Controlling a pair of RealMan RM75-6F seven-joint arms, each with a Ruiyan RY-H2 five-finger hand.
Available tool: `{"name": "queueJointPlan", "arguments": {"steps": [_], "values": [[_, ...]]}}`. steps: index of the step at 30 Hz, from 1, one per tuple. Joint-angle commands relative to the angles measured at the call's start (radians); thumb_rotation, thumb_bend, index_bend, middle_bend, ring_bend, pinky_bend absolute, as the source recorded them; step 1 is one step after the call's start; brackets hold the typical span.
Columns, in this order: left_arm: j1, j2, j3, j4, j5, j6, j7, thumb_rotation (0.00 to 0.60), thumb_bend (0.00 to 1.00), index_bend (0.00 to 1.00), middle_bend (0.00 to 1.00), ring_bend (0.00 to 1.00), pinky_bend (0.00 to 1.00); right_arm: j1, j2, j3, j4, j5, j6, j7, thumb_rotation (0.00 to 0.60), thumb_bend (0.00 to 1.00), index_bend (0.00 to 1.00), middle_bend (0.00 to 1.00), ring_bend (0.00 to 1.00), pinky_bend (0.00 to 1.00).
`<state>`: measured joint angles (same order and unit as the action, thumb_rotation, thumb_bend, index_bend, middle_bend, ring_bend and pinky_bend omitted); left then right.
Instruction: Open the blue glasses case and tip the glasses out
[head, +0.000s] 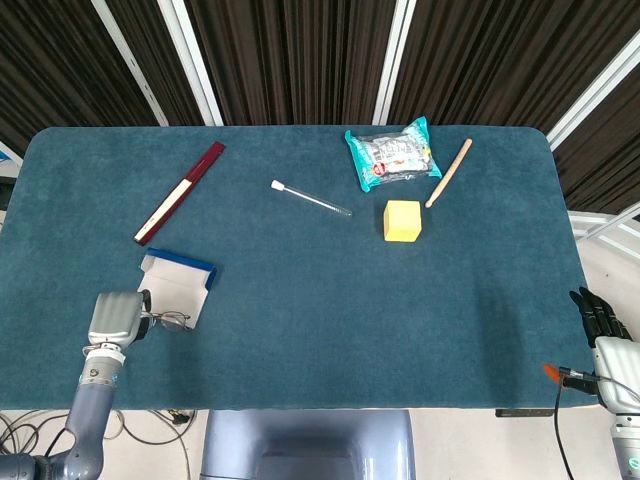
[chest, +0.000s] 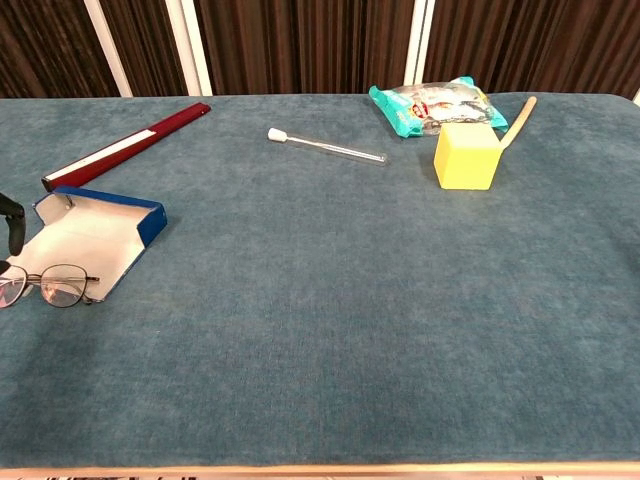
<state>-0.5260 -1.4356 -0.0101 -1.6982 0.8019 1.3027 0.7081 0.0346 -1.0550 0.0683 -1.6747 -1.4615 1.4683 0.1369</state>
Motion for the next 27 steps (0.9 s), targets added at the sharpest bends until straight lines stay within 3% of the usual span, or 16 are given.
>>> {"name": "queueJointPlan", "arguments": {"steps": [1, 11, 27], "values": [[0.001, -0.013, -0.005, 0.018, -0.011, -0.012, 0.007, 0.600, 0.38, 0.51, 1.00, 0.96, 1.00, 0.000, 0.000, 0.000, 0.000, 0.000, 0.001, -0.001, 0.600, 0.18, 0.00, 0.00, 0.00, 0.19], [-0.012, -0.061, -0.027, 0.079, -0.035, -0.047, 0.035, 0.600, 0.38, 0.52, 1.00, 0.96, 1.00, 0.000, 0.000, 0.000, 0.000, 0.000, 0.001, 0.000, 0.600, 0.18, 0.00, 0.00, 0.00, 0.19], [-0.011, -0.081, -0.032, 0.089, -0.031, -0.066, 0.049, 0.600, 0.38, 0.54, 1.00, 0.96, 1.00, 0.000, 0.000, 0.000, -0.001, 0.000, 0.001, 0.001, 0.600, 0.18, 0.00, 0.00, 0.00, 0.19]]}}
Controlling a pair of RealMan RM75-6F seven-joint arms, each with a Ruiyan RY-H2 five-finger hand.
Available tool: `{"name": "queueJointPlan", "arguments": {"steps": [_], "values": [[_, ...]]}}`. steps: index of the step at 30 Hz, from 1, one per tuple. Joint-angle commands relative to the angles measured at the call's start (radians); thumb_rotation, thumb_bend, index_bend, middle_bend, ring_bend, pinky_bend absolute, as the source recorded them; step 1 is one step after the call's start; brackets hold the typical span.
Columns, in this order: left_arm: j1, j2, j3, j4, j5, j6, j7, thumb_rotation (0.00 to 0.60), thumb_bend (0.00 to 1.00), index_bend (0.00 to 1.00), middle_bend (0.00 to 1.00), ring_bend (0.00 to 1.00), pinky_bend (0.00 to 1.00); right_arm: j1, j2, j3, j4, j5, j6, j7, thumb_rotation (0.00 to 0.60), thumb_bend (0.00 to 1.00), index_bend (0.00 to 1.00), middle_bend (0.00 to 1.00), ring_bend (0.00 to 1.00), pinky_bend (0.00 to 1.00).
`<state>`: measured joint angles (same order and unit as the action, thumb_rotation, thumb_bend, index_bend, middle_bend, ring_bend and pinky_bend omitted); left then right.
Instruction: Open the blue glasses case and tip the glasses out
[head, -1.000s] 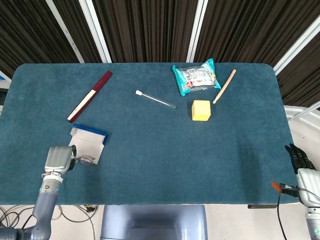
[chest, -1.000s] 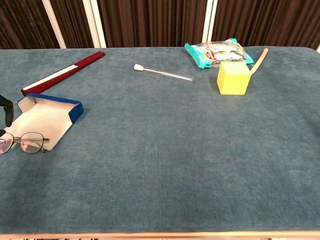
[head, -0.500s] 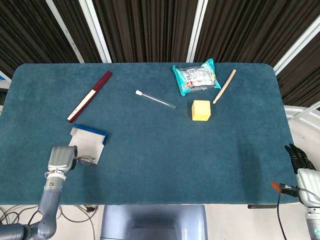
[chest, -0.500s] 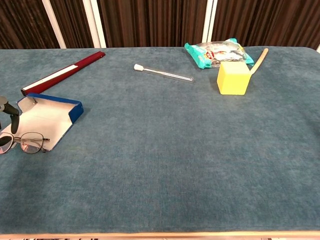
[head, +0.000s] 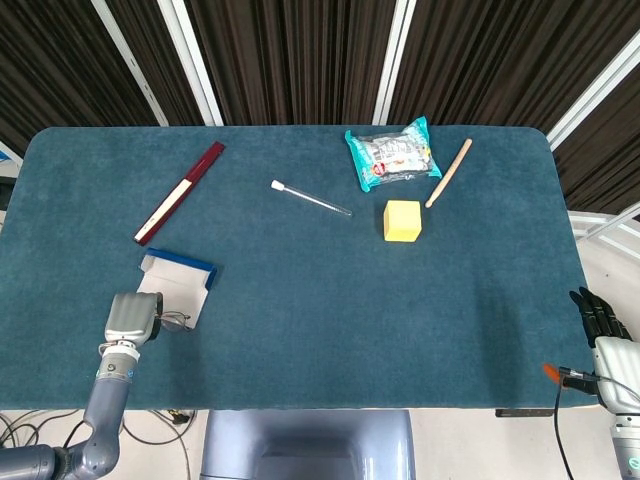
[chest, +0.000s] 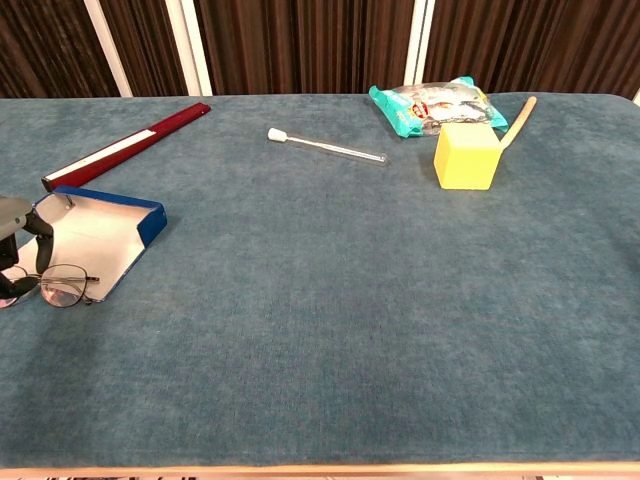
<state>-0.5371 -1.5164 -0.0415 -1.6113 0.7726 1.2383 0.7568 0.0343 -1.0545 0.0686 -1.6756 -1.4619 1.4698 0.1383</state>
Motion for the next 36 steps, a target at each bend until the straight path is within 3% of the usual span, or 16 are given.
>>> {"name": "queueJointPlan", "arguments": {"steps": [1, 14, 20, 30, 36], "values": [[0.000, -0.001, -0.002, 0.003, -0.002, -0.003, 0.001, 0.600, 0.39, 0.54, 1.00, 0.96, 1.00, 0.000, 0.000, 0.000, 0.000, 0.000, 0.000, 0.000, 0.600, 0.18, 0.00, 0.00, 0.00, 0.19], [0.000, -0.017, -0.008, 0.026, -0.008, -0.017, 0.008, 0.600, 0.41, 0.55, 1.00, 0.96, 1.00, 0.000, 0.000, -0.001, -0.001, -0.002, 0.001, 0.000, 0.600, 0.18, 0.00, 0.00, 0.00, 0.19], [0.001, -0.022, -0.011, 0.024, -0.003, -0.017, 0.008, 0.600, 0.49, 0.59, 1.00, 0.96, 1.00, -0.001, 0.000, -0.001, -0.001, -0.002, 0.002, 0.000, 0.600, 0.18, 0.00, 0.00, 0.00, 0.19], [-0.007, -0.013, -0.027, -0.045, 0.035, -0.005, 0.002, 0.600, 0.51, 0.61, 1.00, 0.96, 1.00, 0.000, 0.000, -0.001, -0.002, -0.001, -0.001, 0.000, 0.600, 0.18, 0.00, 0.00, 0.00, 0.19], [-0.038, -0.052, -0.051, -0.085, 0.031, -0.008, 0.034, 0.600, 0.51, 0.61, 1.00, 0.96, 1.00, 0.000, 0.001, 0.000, -0.001, 0.001, -0.002, 0.002, 0.600, 0.18, 0.00, 0.00, 0.00, 0.19]]}}
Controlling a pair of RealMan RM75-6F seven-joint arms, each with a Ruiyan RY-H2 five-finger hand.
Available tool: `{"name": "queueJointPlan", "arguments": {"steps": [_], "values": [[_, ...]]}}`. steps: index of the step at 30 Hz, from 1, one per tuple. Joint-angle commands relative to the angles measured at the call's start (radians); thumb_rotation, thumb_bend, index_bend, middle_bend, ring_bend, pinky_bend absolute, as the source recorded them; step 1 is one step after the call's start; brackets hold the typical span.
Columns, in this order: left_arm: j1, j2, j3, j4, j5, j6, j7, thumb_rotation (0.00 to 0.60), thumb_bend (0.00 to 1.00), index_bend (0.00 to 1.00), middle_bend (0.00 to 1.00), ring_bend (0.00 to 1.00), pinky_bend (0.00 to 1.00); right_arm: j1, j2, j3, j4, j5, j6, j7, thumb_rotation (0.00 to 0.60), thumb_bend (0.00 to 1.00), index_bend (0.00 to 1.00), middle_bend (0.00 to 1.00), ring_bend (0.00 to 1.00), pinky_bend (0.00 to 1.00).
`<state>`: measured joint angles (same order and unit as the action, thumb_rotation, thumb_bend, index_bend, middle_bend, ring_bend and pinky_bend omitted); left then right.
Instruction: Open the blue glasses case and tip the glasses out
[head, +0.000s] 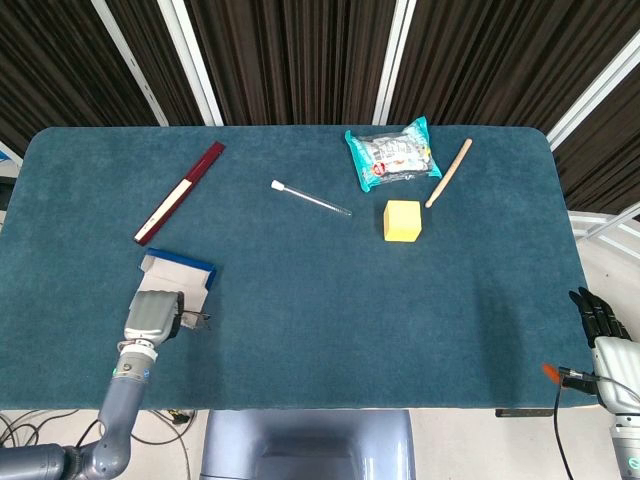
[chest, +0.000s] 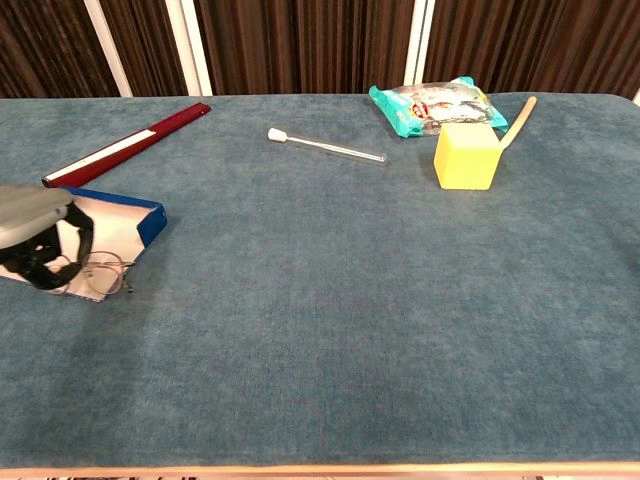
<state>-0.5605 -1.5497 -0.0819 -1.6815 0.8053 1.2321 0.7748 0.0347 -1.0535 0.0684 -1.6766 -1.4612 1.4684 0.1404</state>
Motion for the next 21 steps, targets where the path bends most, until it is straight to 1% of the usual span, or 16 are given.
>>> {"name": "queueJointPlan", "arguments": {"steps": [1, 5, 14, 17, 21], "values": [[-0.021, -0.027, -0.015, -0.020, -0.002, -0.001, 0.022, 0.600, 0.51, 0.61, 1.00, 0.96, 1.00, 0.000, 0.000, 0.000, 0.000, 0.000, 0.000, 0.000, 0.600, 0.18, 0.00, 0.00, 0.00, 0.19], [-0.055, -0.077, -0.037, -0.036, -0.010, 0.004, 0.064, 0.600, 0.51, 0.61, 1.00, 0.96, 1.00, 0.001, 0.001, 0.000, 0.000, 0.001, -0.003, 0.002, 0.600, 0.18, 0.00, 0.00, 0.00, 0.19], [-0.135, -0.203, -0.104, -0.004, -0.050, 0.021, 0.137, 0.600, 0.51, 0.59, 1.00, 0.96, 1.00, 0.002, 0.002, 0.001, 0.001, 0.005, -0.008, 0.007, 0.600, 0.18, 0.00, 0.00, 0.00, 0.19], [-0.161, -0.240, -0.131, 0.022, -0.076, 0.027, 0.158, 0.600, 0.48, 0.54, 1.00, 0.95, 1.00, 0.003, 0.003, 0.000, 0.001, 0.004, -0.008, 0.008, 0.600, 0.18, 0.00, 0.00, 0.00, 0.19], [-0.185, -0.270, -0.155, 0.047, -0.106, 0.028, 0.172, 0.600, 0.35, 0.42, 1.00, 0.95, 1.00, 0.002, 0.003, 0.000, 0.000, 0.004, -0.008, 0.008, 0.600, 0.18, 0.00, 0.00, 0.00, 0.19]]}}
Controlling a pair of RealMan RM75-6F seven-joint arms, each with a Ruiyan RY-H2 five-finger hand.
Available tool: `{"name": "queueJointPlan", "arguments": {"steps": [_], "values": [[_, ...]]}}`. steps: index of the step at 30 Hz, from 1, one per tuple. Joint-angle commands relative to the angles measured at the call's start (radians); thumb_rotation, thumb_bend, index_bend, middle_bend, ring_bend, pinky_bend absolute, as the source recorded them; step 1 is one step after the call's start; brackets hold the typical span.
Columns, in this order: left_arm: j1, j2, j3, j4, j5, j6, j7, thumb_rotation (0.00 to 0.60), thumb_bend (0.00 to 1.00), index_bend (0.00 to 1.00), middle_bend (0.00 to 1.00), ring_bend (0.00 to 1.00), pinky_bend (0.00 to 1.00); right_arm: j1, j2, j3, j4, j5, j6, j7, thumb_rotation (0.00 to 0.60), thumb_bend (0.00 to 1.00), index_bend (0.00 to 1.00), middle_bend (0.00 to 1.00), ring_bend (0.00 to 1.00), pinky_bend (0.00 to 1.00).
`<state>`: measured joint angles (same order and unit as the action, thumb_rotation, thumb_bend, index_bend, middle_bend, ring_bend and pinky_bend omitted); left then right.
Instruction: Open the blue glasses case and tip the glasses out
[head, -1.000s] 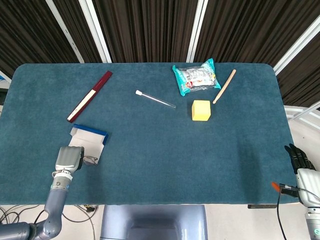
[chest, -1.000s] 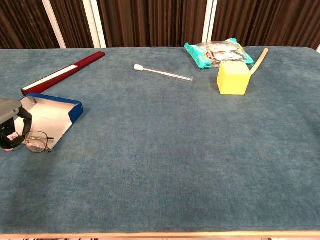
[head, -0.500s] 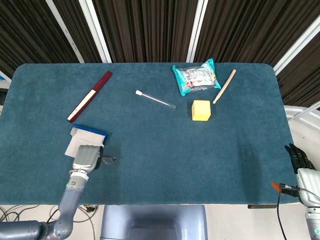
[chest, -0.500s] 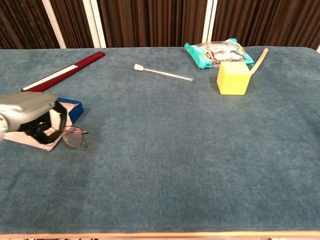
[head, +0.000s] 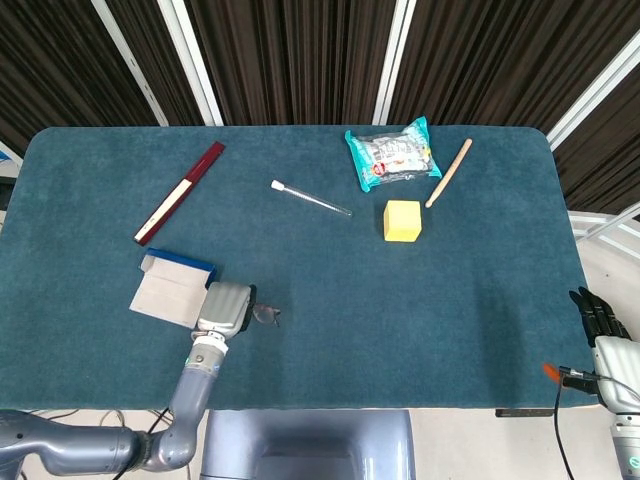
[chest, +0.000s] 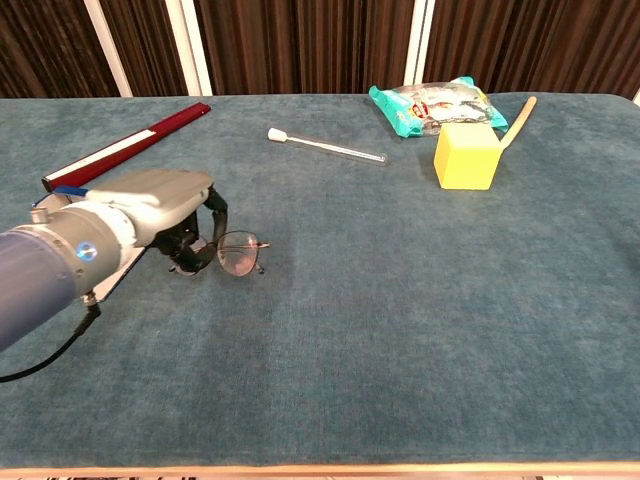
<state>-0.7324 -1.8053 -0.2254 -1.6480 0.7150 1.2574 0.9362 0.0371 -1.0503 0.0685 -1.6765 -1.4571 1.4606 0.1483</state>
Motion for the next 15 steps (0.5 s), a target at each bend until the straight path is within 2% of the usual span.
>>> {"name": "queueJointPlan", "arguments": {"steps": [1, 6, 11, 14, 15], "values": [[-0.016, -0.018, -0.015, 0.016, -0.023, 0.005, 0.014, 0.600, 0.33, 0.39, 1.00, 0.94, 1.00, 0.000, 0.000, 0.000, 0.000, 0.001, -0.001, 0.000, 0.600, 0.18, 0.00, 0.00, 0.00, 0.19], [-0.017, -0.009, -0.005, 0.012, -0.026, 0.018, 0.020, 0.600, 0.28, 0.32, 1.00, 0.93, 1.00, 0.000, 0.000, -0.001, -0.001, 0.000, 0.000, -0.001, 0.600, 0.18, 0.00, 0.00, 0.00, 0.19], [0.024, 0.061, 0.021, -0.048, 0.012, 0.038, -0.037, 0.600, 0.28, 0.30, 0.99, 0.89, 0.99, -0.001, 0.000, -0.001, -0.001, -0.002, 0.002, -0.002, 0.600, 0.18, 0.00, 0.00, 0.00, 0.19], [0.072, 0.141, 0.055, -0.112, 0.085, 0.060, -0.112, 0.600, 0.28, 0.26, 0.89, 0.77, 0.89, -0.001, 0.000, -0.002, -0.001, -0.002, 0.001, -0.002, 0.600, 0.18, 0.00, 0.00, 0.00, 0.19], [0.094, 0.177, 0.073, -0.136, 0.119, 0.069, -0.144, 0.600, 0.28, 0.23, 0.80, 0.70, 0.82, -0.001, 0.000, -0.002, -0.001, -0.002, 0.001, -0.003, 0.600, 0.18, 0.00, 0.00, 0.00, 0.19]]}}
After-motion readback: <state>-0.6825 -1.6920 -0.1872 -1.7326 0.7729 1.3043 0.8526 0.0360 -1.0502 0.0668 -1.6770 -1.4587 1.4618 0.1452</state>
